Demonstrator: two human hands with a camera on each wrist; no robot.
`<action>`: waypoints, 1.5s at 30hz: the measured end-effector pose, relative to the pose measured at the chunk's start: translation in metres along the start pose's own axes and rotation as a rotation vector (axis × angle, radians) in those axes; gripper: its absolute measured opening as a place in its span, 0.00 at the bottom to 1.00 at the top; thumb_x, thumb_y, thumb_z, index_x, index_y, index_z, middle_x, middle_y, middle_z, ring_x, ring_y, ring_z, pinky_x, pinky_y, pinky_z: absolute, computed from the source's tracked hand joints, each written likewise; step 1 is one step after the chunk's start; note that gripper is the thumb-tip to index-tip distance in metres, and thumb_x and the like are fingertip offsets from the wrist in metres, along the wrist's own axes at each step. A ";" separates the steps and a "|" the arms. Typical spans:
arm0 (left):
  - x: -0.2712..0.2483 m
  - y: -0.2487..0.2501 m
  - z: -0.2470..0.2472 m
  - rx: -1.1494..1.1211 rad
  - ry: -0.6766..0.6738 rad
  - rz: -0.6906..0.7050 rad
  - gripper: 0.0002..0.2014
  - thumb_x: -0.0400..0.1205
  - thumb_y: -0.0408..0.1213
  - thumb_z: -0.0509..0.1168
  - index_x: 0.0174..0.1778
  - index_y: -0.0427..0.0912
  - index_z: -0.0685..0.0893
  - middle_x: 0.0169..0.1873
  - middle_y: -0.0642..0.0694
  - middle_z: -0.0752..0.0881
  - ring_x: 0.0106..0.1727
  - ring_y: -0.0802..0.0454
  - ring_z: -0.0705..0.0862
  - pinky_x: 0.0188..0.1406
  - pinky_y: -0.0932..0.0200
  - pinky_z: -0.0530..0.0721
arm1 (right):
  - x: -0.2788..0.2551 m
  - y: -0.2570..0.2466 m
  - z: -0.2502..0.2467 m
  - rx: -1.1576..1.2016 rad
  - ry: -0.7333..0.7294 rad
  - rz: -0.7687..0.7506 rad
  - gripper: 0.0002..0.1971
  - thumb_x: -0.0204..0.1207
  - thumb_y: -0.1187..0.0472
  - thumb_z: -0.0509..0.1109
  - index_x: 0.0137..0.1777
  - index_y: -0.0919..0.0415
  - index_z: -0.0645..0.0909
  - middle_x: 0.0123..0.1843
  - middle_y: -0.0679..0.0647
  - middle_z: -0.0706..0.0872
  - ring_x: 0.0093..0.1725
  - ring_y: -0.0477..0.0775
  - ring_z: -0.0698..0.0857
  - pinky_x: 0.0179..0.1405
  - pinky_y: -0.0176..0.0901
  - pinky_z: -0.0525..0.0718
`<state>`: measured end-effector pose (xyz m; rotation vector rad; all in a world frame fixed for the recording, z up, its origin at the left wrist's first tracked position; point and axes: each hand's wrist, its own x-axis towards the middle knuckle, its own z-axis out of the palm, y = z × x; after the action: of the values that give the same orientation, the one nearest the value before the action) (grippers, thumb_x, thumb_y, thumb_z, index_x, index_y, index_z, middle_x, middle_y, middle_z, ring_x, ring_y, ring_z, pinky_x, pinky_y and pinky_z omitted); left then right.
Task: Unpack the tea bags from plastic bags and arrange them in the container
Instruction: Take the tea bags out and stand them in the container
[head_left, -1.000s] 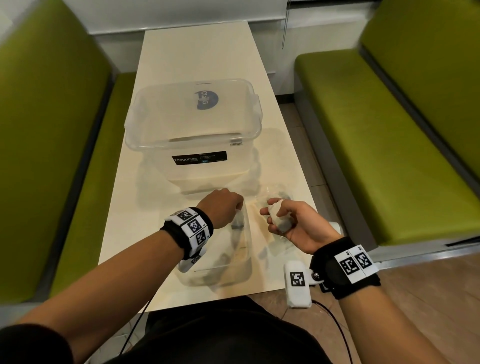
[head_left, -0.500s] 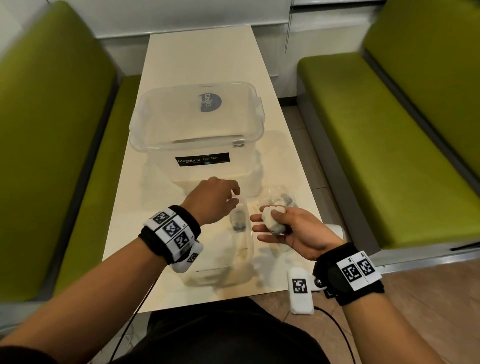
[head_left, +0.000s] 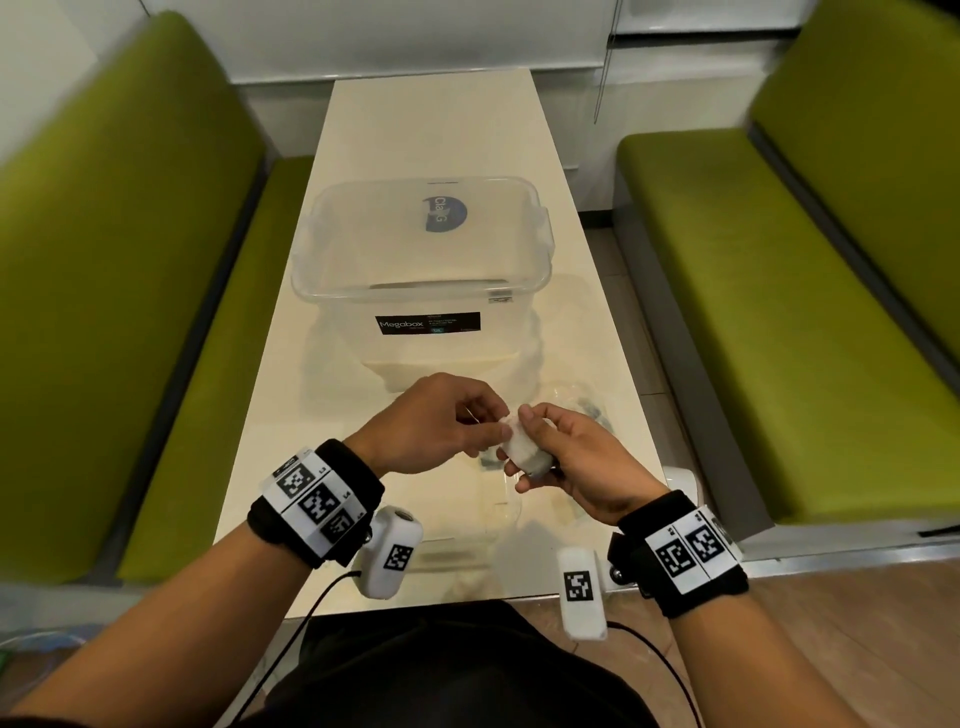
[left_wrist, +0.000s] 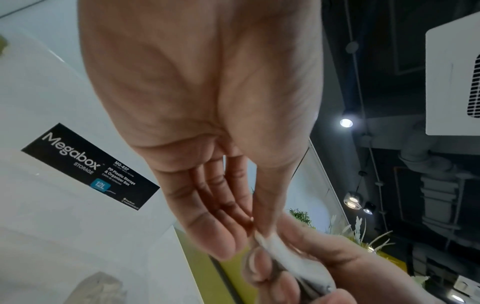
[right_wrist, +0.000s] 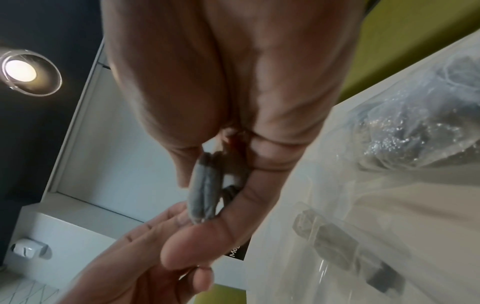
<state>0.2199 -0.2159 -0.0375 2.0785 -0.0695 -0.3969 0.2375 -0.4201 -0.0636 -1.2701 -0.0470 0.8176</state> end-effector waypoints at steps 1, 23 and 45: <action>-0.001 0.001 -0.001 -0.023 0.009 -0.003 0.06 0.81 0.39 0.76 0.49 0.43 0.89 0.37 0.44 0.91 0.35 0.51 0.88 0.44 0.53 0.89 | -0.001 -0.001 0.000 0.005 -0.005 0.006 0.24 0.79 0.45 0.69 0.61 0.68 0.81 0.47 0.65 0.90 0.40 0.56 0.89 0.37 0.46 0.91; -0.009 -0.001 -0.013 -0.165 0.056 -0.105 0.11 0.81 0.32 0.76 0.58 0.41 0.87 0.39 0.40 0.94 0.41 0.46 0.94 0.47 0.55 0.93 | 0.007 0.006 -0.012 0.029 0.135 -0.056 0.15 0.70 0.79 0.79 0.42 0.61 0.80 0.46 0.64 0.90 0.47 0.59 0.91 0.53 0.49 0.93; 0.049 -0.041 0.029 0.800 -0.160 -0.067 0.08 0.86 0.37 0.65 0.58 0.49 0.87 0.43 0.51 0.81 0.49 0.47 0.82 0.46 0.55 0.76 | 0.003 0.016 -0.046 0.159 0.355 0.072 0.07 0.82 0.66 0.73 0.57 0.68 0.82 0.49 0.64 0.85 0.46 0.60 0.88 0.44 0.41 0.92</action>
<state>0.2526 -0.2289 -0.0976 2.8339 -0.2946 -0.6506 0.2527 -0.4554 -0.0944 -1.2541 0.3445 0.6336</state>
